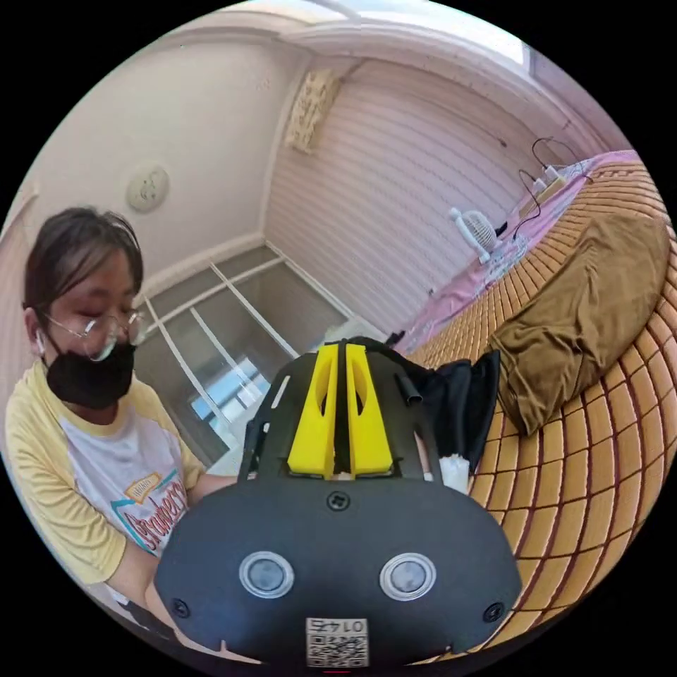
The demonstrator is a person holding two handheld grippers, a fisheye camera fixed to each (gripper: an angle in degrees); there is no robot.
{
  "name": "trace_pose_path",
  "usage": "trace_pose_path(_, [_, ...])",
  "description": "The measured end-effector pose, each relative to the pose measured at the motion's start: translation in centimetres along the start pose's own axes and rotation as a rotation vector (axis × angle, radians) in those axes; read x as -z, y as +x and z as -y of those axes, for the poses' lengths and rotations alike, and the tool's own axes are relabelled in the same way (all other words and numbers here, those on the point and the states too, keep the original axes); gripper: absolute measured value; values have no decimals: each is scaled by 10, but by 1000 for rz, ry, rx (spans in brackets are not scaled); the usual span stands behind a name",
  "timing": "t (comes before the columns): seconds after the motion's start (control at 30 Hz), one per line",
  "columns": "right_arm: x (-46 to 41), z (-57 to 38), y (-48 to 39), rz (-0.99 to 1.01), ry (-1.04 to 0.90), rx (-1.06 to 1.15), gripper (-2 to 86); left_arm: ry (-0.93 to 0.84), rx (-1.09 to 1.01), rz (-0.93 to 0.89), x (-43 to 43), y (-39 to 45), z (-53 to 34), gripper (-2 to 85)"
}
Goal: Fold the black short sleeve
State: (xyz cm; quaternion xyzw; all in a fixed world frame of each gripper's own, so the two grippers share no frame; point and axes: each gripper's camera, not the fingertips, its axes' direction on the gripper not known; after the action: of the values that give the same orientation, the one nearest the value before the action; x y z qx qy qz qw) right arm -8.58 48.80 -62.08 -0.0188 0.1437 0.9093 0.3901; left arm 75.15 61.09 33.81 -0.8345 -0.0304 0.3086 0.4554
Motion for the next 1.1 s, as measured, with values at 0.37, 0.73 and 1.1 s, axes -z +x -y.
trace_pose_path(0.37, [165, -25, 0, 12, 663, -84, 10, 22, -158, -94, -42, 60, 47, 104])
trace_pose_path(0.73, [199, -14, -4, 25, 678, -67, 9, 76, -202, 13, 16, 33, 106, 9])
trace_pose_path(1.1, [133, 4, 18, -7, 409, -188, 9, 157, 10, 340, 99, -141, 305, 40])
